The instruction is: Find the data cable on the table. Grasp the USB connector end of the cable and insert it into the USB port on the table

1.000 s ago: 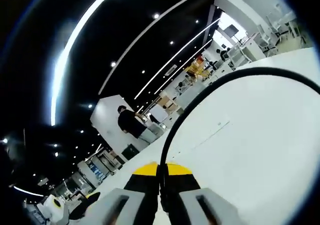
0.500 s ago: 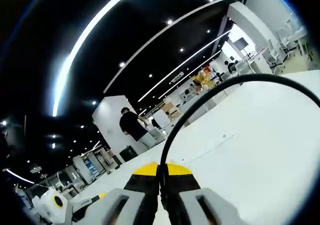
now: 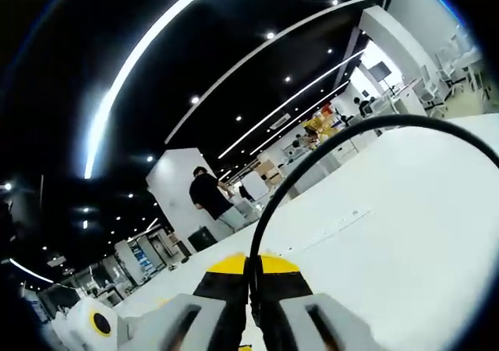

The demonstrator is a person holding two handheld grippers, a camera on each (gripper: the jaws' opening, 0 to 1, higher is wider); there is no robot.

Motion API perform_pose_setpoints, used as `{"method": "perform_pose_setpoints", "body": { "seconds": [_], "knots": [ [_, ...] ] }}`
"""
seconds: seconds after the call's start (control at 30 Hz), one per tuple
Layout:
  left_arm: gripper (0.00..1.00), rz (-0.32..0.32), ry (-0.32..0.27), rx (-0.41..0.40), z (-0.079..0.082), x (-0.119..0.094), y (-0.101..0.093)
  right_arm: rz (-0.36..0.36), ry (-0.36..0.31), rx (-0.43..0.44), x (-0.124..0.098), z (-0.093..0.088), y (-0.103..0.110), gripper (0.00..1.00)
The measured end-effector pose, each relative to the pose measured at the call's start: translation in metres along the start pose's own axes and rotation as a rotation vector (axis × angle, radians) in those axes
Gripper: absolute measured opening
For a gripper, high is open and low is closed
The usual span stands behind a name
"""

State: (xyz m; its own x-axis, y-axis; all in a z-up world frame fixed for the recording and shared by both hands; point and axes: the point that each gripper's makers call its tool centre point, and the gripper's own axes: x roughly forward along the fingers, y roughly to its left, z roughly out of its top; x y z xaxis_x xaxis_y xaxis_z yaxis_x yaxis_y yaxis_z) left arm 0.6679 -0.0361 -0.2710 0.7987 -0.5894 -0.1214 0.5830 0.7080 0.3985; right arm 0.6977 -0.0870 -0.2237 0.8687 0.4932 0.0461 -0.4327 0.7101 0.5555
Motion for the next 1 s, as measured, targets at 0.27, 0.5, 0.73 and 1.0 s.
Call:
{"method": "perform_pose_setpoints", "body": {
  "seconds": [0.27, 0.5, 0.73, 1.0],
  "knots": [
    [0.35, -0.015, 0.008, 0.015, -0.002, 0.01, -0.009, 0.013, 0.002, 0.001, -0.001, -0.002, 0.006, 0.05],
    [0.24, 0.005, -0.026, 0.059, 0.005, 0.013, -0.009, 0.024, 0.005, 0.033, -0.001, -0.005, 0.007, 0.05],
    [0.19, 0.016, -0.052, 0.092, 0.01, 0.012, -0.012, 0.028, 0.006, 0.046, -0.002, -0.006, 0.01, 0.05],
    [0.13, 0.026, -0.054, 0.13, 0.009, 0.011, -0.012, 0.035, 0.007, 0.051, -0.003, -0.007, 0.012, 0.05]
  ]
}}
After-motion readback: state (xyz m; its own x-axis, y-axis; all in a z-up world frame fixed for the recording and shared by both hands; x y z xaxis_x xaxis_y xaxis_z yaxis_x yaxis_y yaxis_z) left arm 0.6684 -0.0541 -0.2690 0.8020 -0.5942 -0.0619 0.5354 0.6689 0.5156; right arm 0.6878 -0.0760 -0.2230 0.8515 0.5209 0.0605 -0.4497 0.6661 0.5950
